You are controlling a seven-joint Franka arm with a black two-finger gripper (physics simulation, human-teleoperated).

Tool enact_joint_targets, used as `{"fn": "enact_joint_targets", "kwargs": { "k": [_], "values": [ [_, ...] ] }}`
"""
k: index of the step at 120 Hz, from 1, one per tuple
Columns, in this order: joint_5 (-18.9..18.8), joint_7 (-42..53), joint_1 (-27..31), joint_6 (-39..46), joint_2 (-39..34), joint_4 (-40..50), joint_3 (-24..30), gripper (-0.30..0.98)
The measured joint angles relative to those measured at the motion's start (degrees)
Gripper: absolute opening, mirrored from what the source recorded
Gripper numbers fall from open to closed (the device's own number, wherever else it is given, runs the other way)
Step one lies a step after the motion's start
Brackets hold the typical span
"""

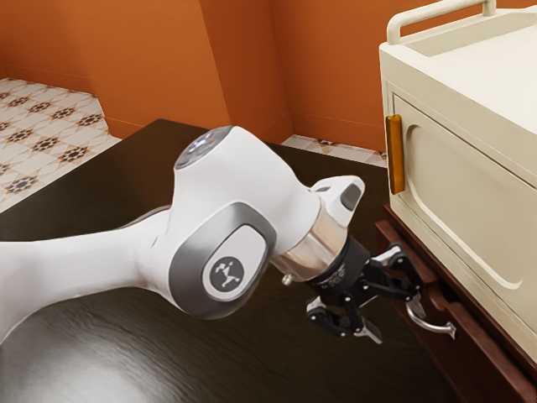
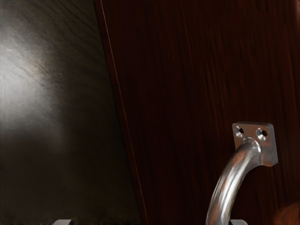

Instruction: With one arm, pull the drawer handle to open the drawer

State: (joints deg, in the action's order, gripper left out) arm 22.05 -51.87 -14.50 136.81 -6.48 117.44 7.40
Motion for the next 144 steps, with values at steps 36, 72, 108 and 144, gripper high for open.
{"fn": "enact_joint_targets", "kwargs": {
  "k": [36, 72, 108, 144],
  "values": [
    [0.06, -0.19, 0.01, -3.85, -0.95, 0.26, -1.03, 0.4],
    [0.12, -0.34, 0.23, -7.77, -2.85, 0.49, -2.1, 0.4],
    [0.09, -0.49, 1.01, -10.27, -5.79, 2.77, -2.13, 0.4],
    [0.03, -1.22, 2.0, -12.96, -8.38, 4.67, -2.07, 0.39]
  ]
}}
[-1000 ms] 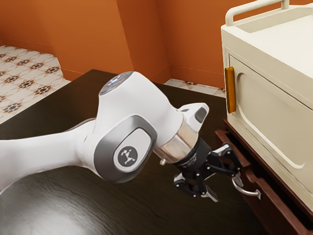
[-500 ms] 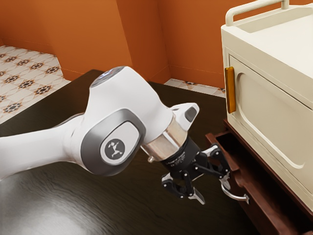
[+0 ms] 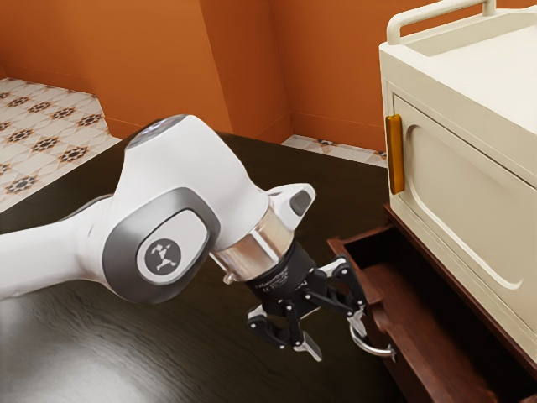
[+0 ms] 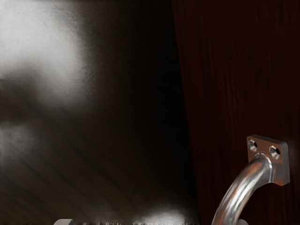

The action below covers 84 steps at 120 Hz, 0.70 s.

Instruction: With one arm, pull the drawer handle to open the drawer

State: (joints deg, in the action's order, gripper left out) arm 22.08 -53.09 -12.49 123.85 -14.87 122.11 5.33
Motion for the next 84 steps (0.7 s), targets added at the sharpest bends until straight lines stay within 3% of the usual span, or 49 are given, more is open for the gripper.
{"fn": "enact_joint_targets", "kwargs": {
  "k": [84],
  "values": [
    [-0.14, -1.81, 3.08, -5.32, -5.49, 3.52, 1.78, 0.39]
  ]
}}
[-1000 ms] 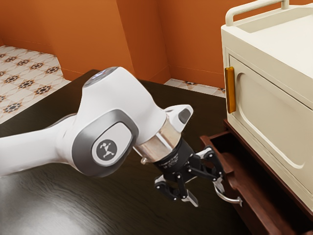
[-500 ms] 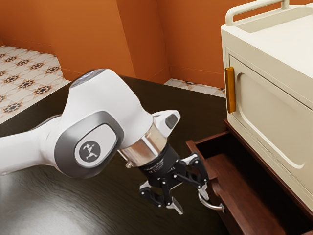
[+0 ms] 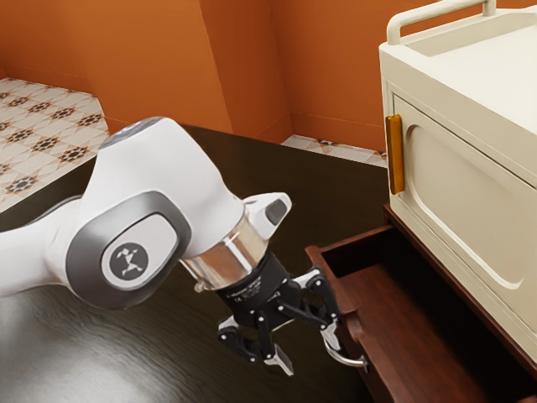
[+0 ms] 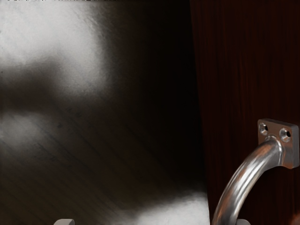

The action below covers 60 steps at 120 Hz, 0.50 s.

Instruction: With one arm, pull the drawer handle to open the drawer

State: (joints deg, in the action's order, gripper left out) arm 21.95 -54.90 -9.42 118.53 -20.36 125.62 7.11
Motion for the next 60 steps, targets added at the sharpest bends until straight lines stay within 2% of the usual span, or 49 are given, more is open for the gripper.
{"fn": "enact_joint_targets", "kwargs": {
  "k": [60],
  "values": [
    [-0.08, -1.05, 2.01, -4.08, -2.72, 1.05, 0.72, 0.39]
  ]
}}
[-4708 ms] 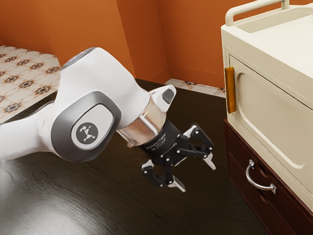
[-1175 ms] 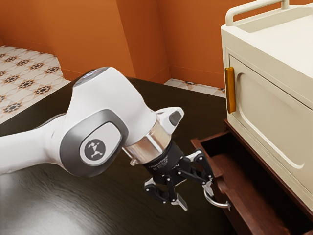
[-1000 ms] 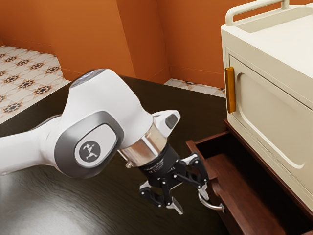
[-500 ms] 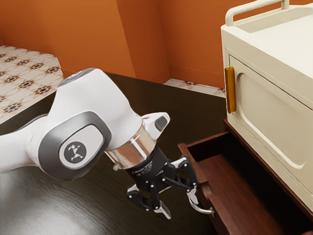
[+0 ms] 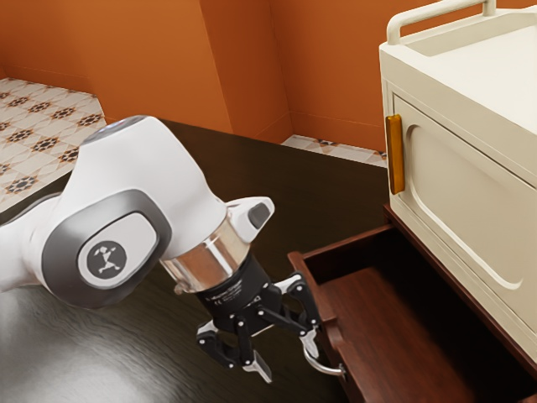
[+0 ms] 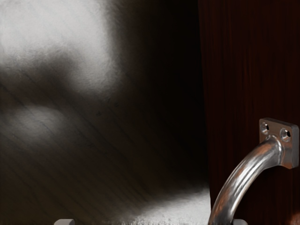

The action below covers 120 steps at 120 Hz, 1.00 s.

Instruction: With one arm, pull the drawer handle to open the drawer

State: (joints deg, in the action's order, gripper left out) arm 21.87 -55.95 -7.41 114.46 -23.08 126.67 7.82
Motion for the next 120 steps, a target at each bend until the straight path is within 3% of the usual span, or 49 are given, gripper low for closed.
{"fn": "enact_joint_targets", "kwargs": {
  "k": [99, 120],
  "values": [
    [-1.55, -0.75, 0.28, -2.26, -1.85, -0.75, 0.88, 0.42],
    [-4.04, -0.77, -0.06, -3.46, -2.07, -4.91, -0.84, 0.41]
  ]
}}
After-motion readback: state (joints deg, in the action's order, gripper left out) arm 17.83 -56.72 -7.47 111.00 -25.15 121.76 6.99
